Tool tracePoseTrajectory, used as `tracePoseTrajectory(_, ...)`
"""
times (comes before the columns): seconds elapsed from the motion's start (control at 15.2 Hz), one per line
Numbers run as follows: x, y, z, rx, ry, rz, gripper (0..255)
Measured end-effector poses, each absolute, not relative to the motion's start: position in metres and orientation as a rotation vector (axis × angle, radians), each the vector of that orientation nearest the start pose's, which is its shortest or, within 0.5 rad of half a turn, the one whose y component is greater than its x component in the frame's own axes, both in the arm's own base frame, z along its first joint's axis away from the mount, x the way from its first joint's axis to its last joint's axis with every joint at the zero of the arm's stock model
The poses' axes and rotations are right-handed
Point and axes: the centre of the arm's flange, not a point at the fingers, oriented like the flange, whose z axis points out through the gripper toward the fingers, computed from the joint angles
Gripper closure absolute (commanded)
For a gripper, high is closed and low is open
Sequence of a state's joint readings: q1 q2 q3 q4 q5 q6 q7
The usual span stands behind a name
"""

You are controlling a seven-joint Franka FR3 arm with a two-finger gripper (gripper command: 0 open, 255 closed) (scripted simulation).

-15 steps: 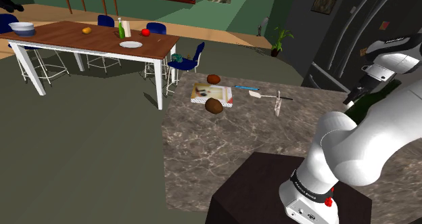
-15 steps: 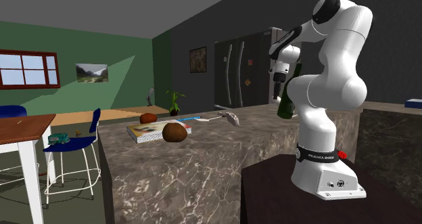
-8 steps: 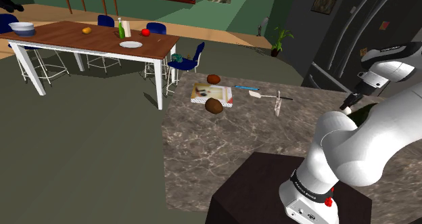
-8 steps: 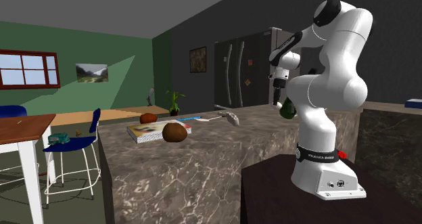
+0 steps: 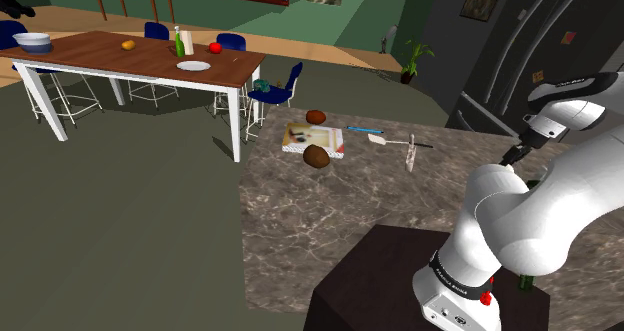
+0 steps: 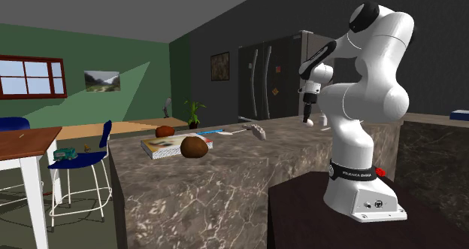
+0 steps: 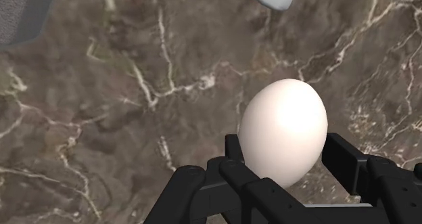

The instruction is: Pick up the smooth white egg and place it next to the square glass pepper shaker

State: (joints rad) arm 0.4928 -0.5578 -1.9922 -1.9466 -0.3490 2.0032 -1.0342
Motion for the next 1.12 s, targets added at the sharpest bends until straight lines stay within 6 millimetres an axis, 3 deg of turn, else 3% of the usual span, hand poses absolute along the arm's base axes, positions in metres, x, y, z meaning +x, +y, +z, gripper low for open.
tracePoseTrajectory(0.2,-0.018,-0.586,0.330,-2.909,0.456,-0.228,255)
tracePoseTrajectory(0.26,-0.018,-0.586,0.330,-2.909,0.456,-0.228,0)
tracePoseTrajectory(0.66,-0.018,-0.586,0.330,-2.909,0.456,-0.228,0)
tracePoseTrajectory(0.92,-0.024,-0.592,0.368,-2.910,0.457,-0.228,0)
tracePoseTrajectory(1.12,-0.027,-0.593,0.378,-2.909,0.456,-0.228,0)
